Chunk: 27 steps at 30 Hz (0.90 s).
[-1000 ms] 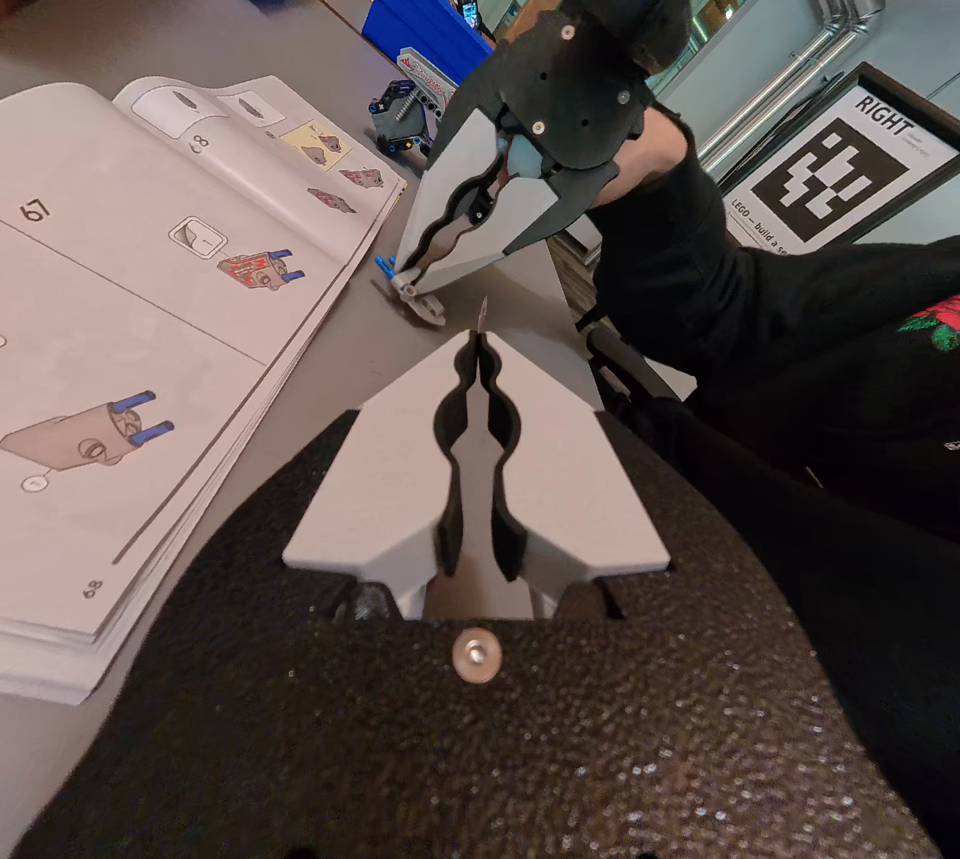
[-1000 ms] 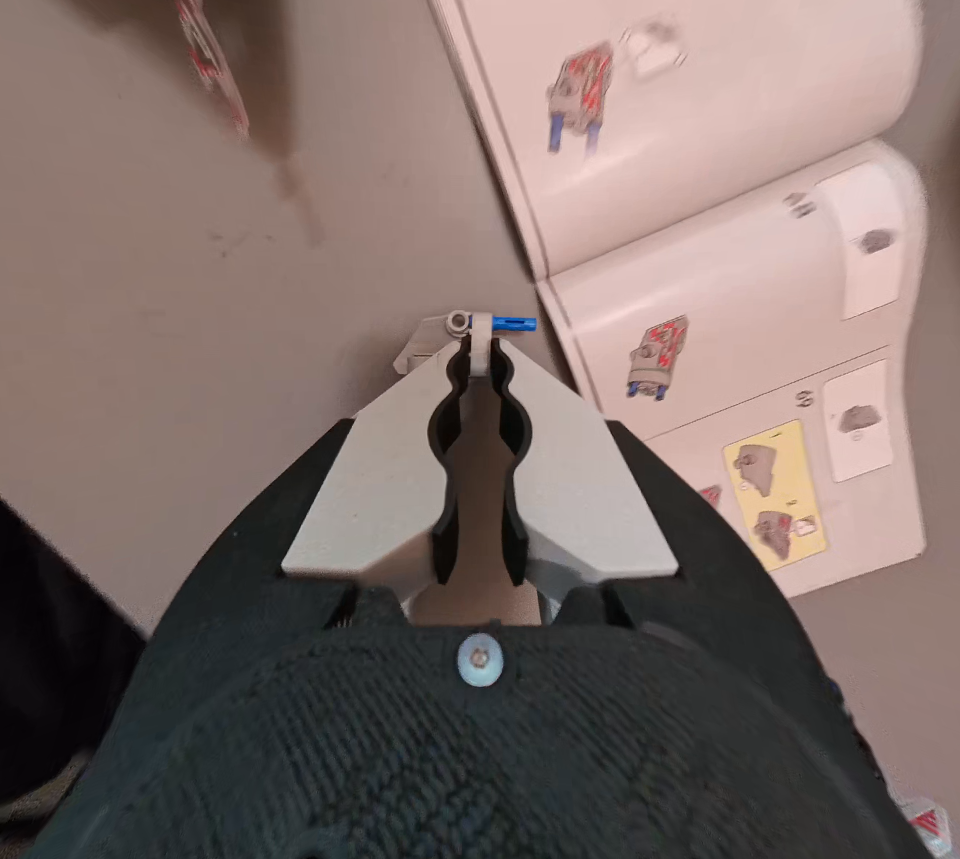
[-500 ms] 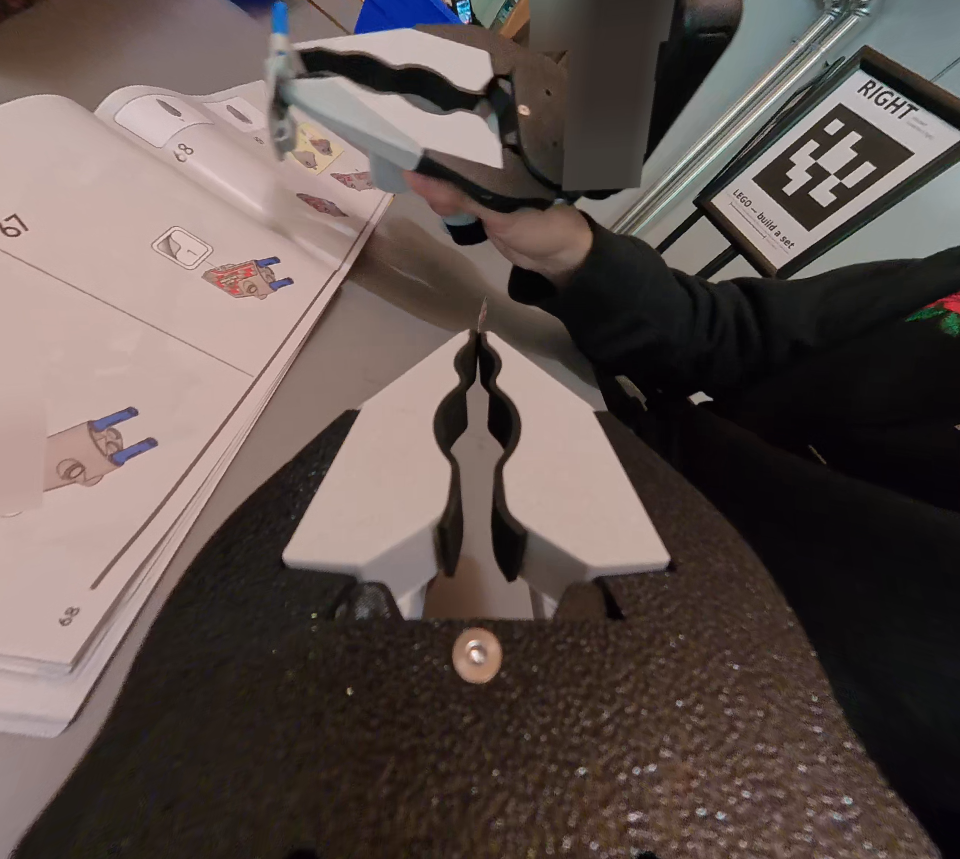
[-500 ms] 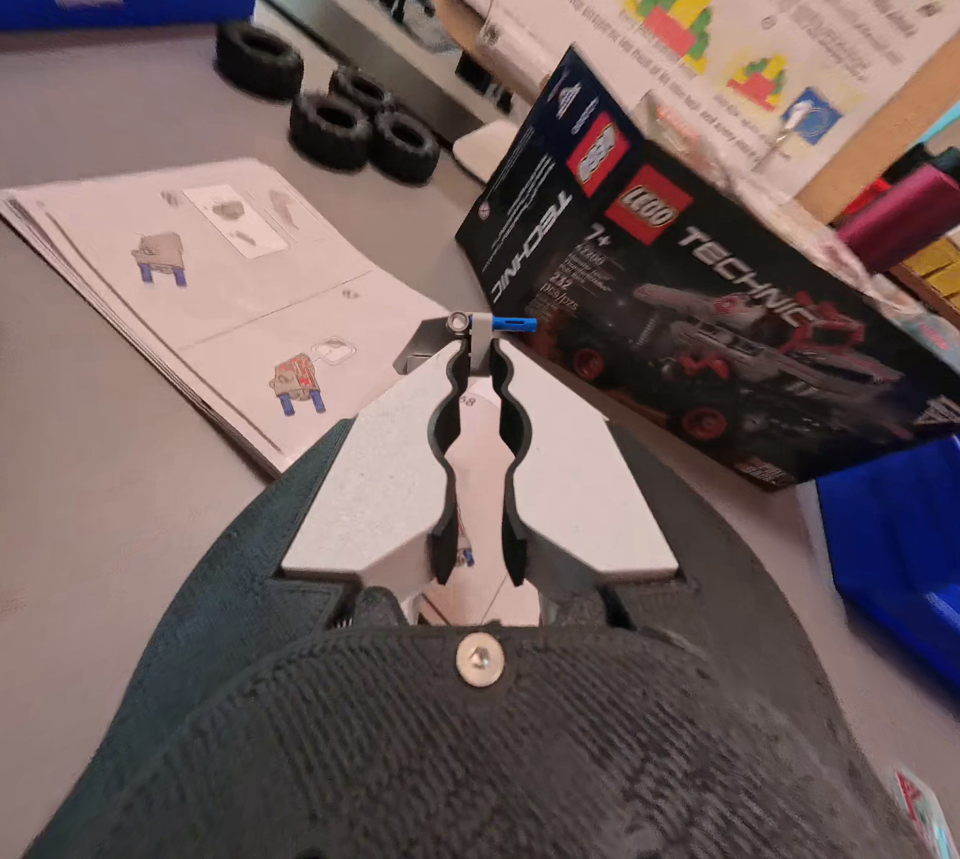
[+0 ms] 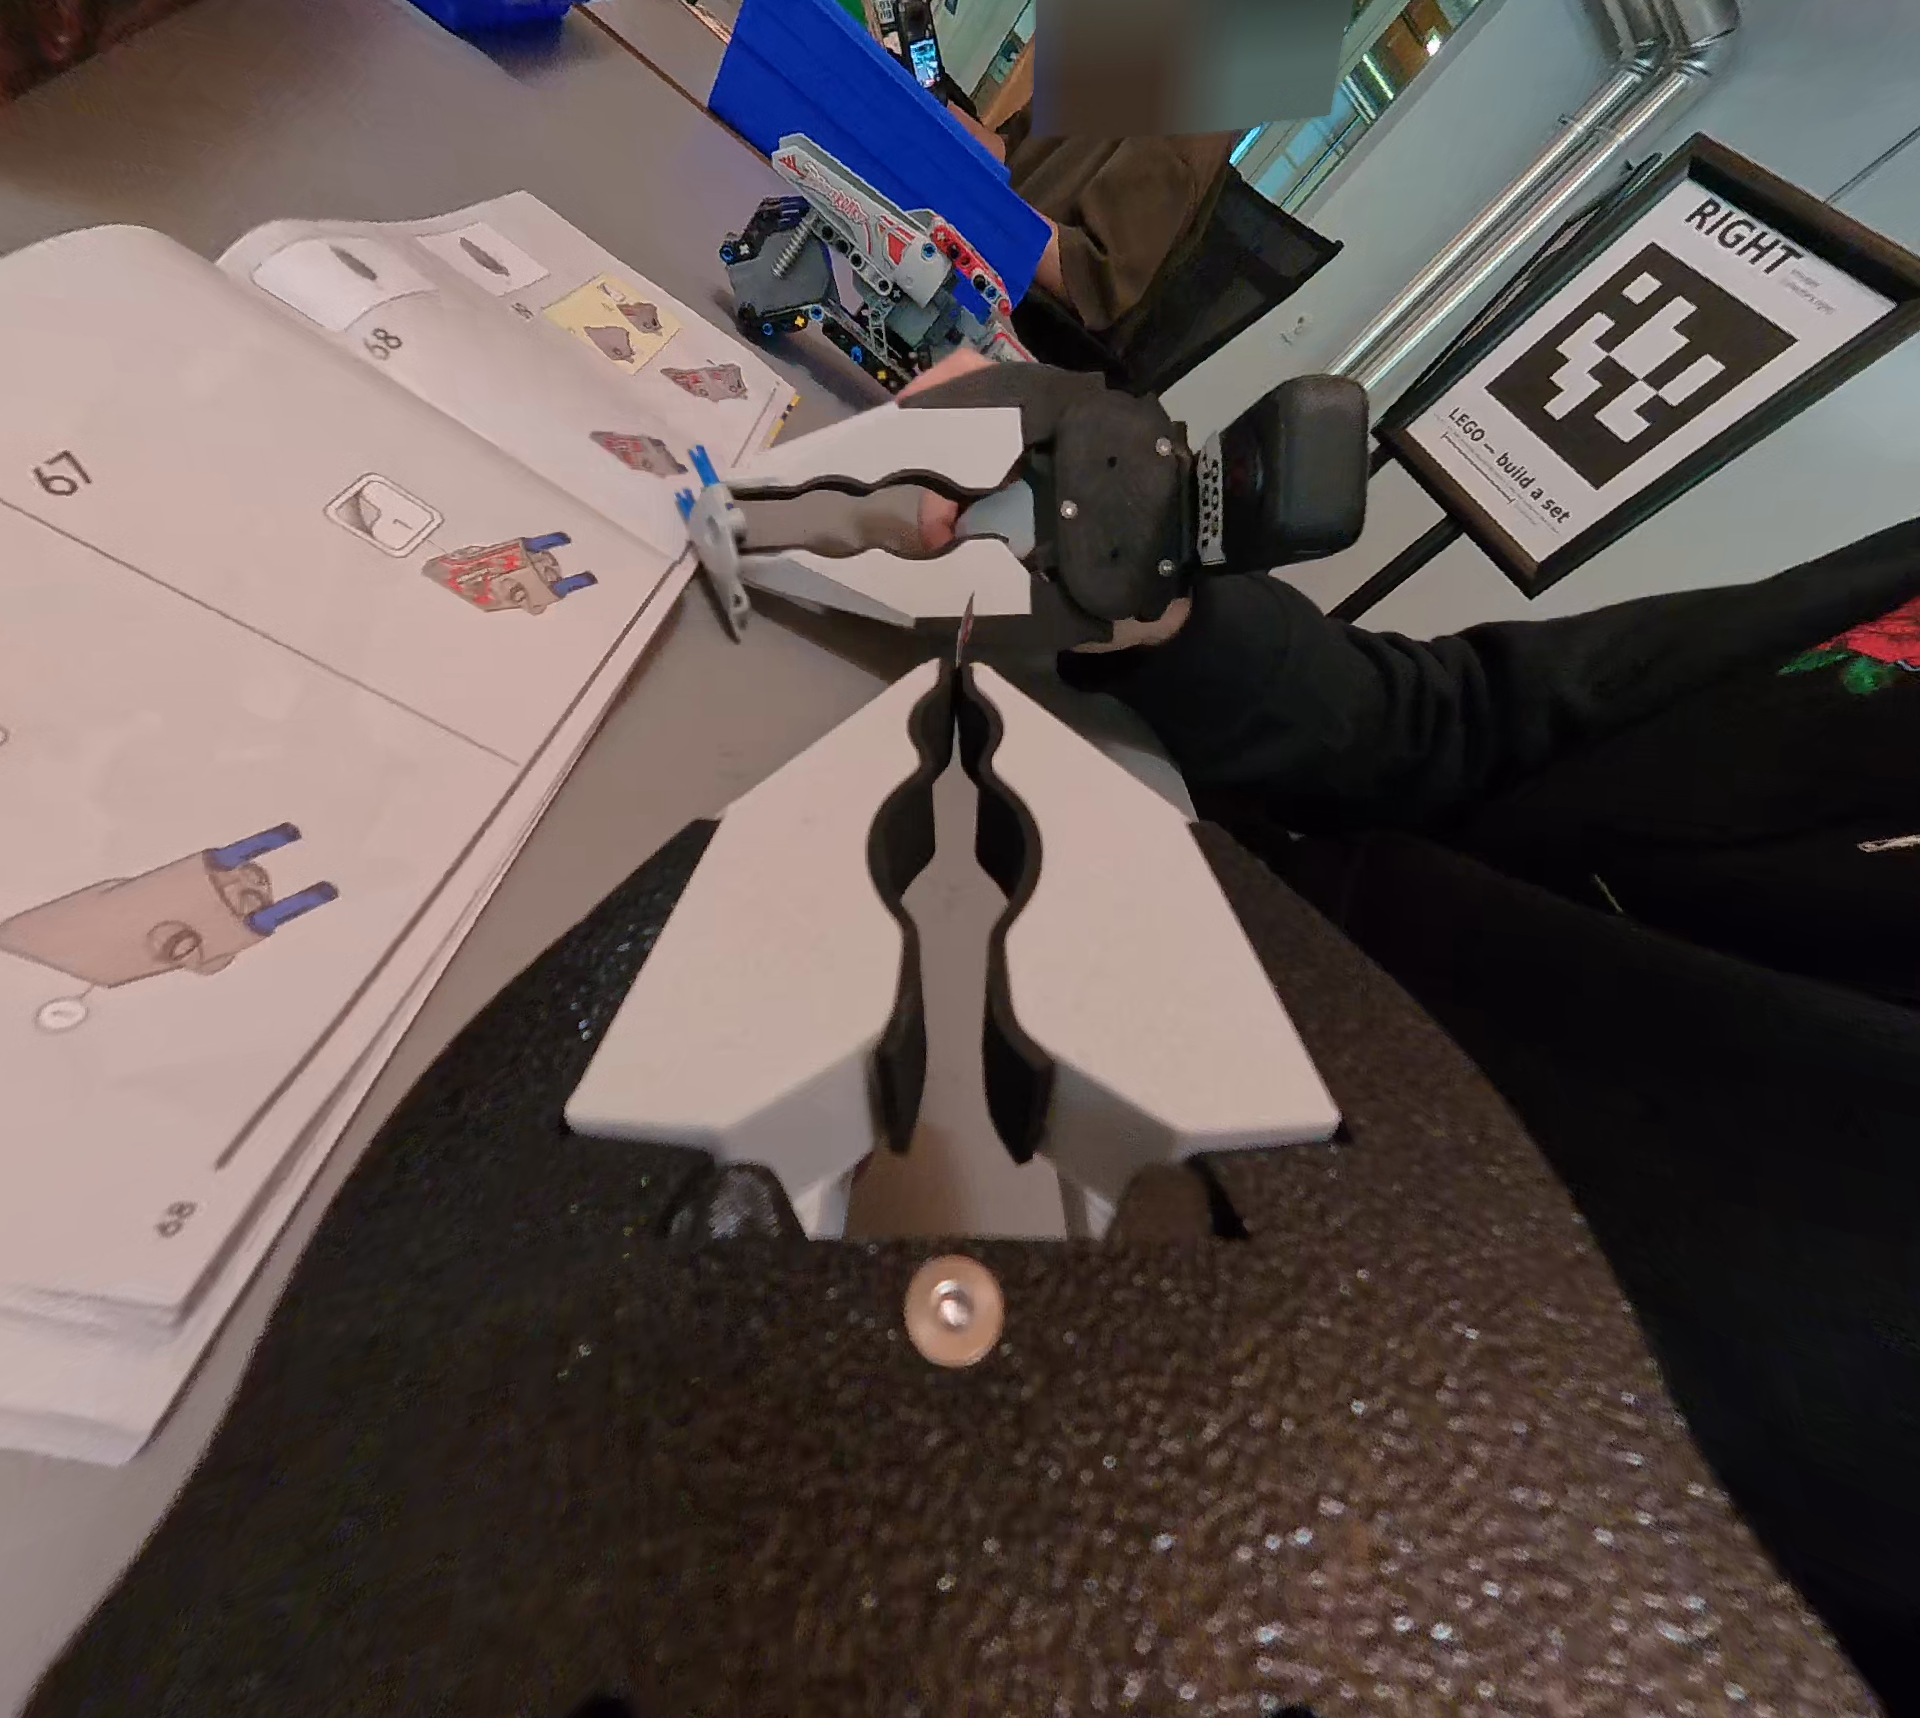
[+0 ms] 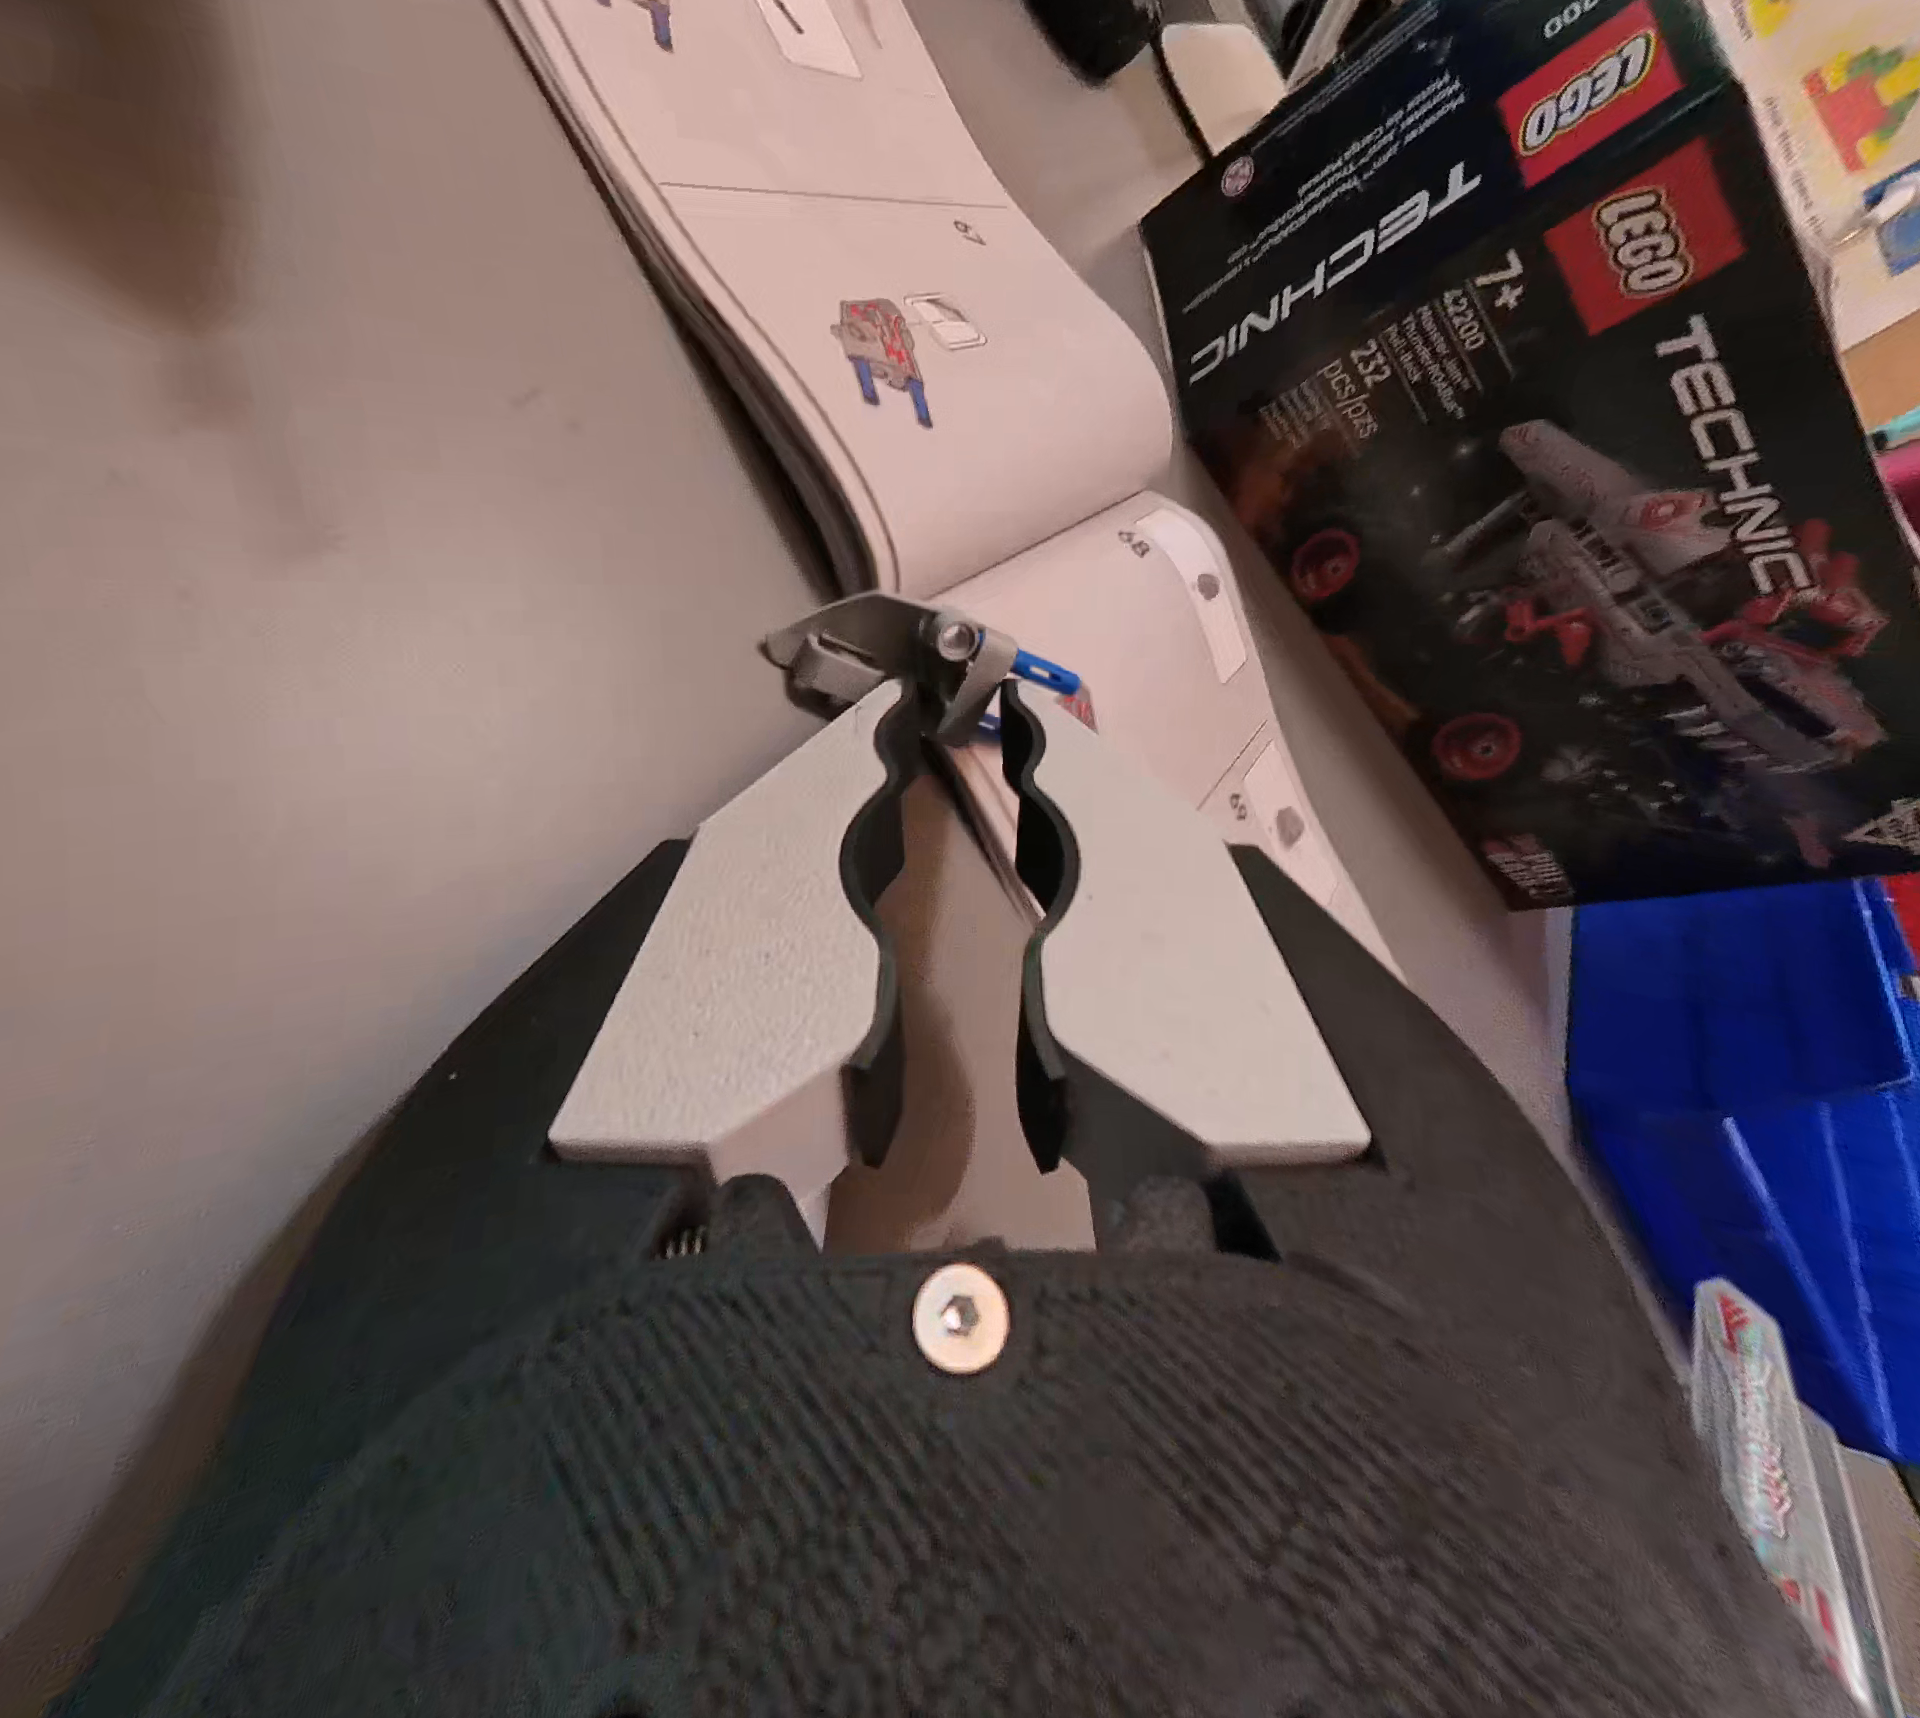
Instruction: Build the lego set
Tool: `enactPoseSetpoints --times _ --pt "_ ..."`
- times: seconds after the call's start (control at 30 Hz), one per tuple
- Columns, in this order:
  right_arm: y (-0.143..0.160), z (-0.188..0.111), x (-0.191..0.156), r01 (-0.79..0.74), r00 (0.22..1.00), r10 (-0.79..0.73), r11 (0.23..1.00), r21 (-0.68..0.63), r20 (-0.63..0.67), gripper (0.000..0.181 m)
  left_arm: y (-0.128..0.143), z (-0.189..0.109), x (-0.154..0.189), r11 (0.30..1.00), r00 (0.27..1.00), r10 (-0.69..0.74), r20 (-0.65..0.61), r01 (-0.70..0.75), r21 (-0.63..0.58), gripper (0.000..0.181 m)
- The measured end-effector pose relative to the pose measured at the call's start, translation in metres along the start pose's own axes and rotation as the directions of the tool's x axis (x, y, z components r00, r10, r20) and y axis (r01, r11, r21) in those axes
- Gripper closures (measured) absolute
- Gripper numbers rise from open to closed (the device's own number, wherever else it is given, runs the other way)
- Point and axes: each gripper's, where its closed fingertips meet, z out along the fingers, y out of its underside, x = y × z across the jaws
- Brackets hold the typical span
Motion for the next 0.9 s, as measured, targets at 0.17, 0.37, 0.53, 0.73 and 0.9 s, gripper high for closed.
enactPoseSetpoints --times 0.17,0.37,0.53,0.73,0.9 --pt "0.004 -0.015 -0.016 -0.038 0.986 0.040 0.999 -0.018 0.162 0.162 0.000 0.000 -0.002 1.000 1.000 -0.010 0.001 0.010 0.003 0.181" --pt "0.019 -0.041 -0.013 -0.032 0.957 0.059 0.995 -0.098 0.286 0.143 0.001 0.001 -0.001 1.000 1.000 -0.012 -0.005 0.012 -0.003 0.181" --pt "-0.004 -0.042 -0.010 0.213 0.905 -0.237 0.971 0.106 0.354 0.145 0.001 0.002 0.001 1.000 1.000 -0.012 -0.016 0.012 -0.003 0.181" --pt "-0.018 -0.019 -0.014 0.599 0.655 -0.658 0.752 0.274 0.373 0.149 0.005 0.008 0.001 0.998 0.997 -0.064 -0.033 0.064 -0.020 0.181" --pt "-0.002 -0.008 -0.023 0.695 0.562 -0.728 0.673 0.252 0.392 0.164 0.008 0.015 0.002 0.989 0.988 -0.147 -0.044 0.145 -0.032 0.181"
